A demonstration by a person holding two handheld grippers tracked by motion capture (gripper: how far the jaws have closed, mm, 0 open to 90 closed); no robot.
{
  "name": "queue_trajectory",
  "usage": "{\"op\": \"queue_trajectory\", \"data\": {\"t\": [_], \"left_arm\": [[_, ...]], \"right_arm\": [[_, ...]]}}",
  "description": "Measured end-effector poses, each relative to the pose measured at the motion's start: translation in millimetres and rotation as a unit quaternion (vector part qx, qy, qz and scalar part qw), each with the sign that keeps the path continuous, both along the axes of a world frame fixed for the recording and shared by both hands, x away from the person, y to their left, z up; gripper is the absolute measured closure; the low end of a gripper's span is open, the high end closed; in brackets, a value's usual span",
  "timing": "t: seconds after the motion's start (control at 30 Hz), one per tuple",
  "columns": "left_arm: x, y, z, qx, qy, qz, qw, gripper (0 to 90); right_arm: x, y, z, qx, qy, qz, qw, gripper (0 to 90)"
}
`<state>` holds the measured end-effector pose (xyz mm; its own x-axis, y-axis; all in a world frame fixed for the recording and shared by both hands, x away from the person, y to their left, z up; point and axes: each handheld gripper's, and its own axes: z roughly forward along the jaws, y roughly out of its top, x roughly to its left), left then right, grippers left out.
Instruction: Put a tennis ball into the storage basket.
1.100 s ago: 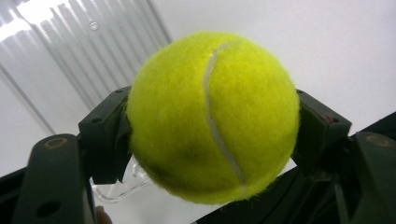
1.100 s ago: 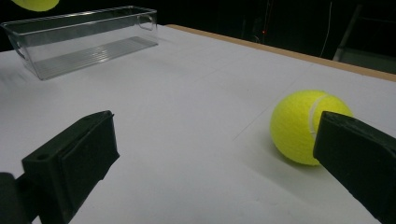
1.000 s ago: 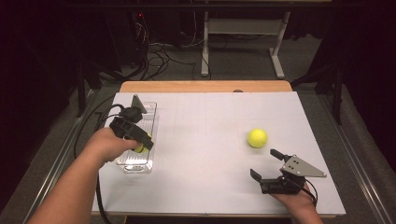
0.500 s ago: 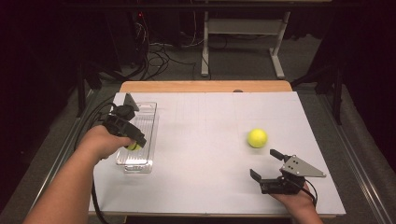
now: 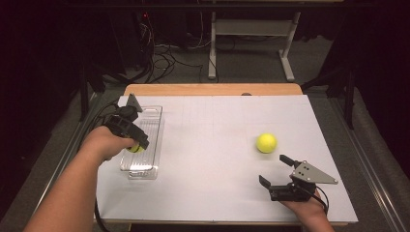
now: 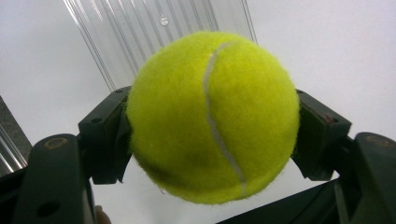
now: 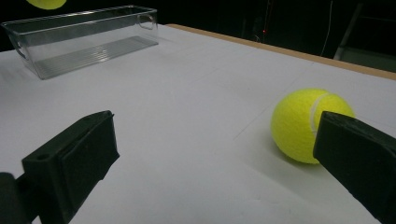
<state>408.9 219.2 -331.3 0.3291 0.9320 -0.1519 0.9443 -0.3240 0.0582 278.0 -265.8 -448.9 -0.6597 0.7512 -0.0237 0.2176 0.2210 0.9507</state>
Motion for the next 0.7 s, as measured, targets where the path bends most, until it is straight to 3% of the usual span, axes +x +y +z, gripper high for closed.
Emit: {"op": "queue_trajectory", "data": {"t": [0.43, 0.7], "left_arm": [[9.4, -8.5, -3.0, 0.004, -0.002, -0.003, 1.0000, 26.3], [13.6, -9.0, 2.6, 0.004, -0.007, -0.002, 1.0000, 26.3]], "right_arm": [[-0.2, -0.3, 0.4, 0.002, -0.001, 0.001, 1.0000, 0.2], [0.0, -0.1, 0.4, 0.002, -0.001, 0.002, 1.0000, 0.2]]}}
